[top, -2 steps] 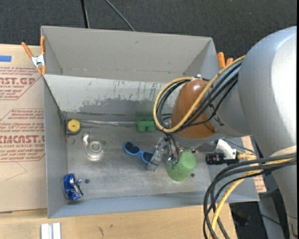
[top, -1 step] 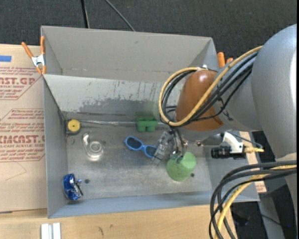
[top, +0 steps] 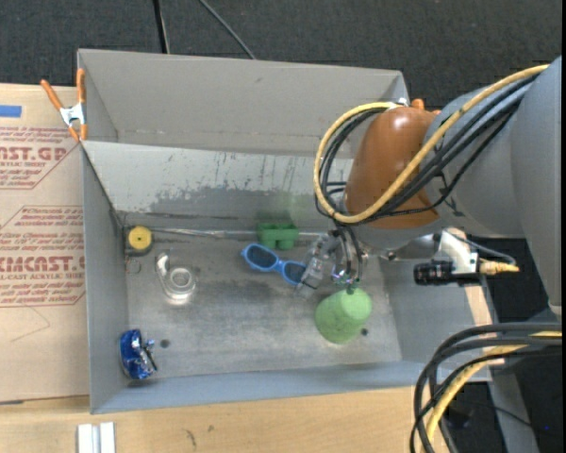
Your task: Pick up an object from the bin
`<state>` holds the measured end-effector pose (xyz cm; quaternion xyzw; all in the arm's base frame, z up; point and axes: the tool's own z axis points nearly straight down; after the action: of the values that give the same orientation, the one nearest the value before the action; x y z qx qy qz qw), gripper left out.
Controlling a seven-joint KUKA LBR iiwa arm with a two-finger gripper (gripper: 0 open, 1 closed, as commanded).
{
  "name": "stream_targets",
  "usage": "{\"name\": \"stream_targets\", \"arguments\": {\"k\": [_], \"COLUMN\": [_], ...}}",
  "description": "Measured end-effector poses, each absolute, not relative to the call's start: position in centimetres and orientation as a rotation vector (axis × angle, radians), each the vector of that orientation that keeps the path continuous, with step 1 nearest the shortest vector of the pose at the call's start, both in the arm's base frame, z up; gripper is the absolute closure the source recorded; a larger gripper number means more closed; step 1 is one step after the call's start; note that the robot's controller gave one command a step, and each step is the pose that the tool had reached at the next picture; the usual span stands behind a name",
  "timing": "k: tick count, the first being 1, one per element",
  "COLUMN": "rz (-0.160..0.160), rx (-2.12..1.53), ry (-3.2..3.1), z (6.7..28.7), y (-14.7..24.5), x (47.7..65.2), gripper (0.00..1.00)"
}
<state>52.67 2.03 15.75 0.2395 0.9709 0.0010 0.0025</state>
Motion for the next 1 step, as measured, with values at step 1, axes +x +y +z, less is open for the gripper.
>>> {"name": "stream_targets", "arguments": {"k": [1], "rz": [0.002], "rx": [0.75], "ry": [3.048], "z": [16.83], "y": [2.07], "x": [52.72], "gripper": [1.0]}}
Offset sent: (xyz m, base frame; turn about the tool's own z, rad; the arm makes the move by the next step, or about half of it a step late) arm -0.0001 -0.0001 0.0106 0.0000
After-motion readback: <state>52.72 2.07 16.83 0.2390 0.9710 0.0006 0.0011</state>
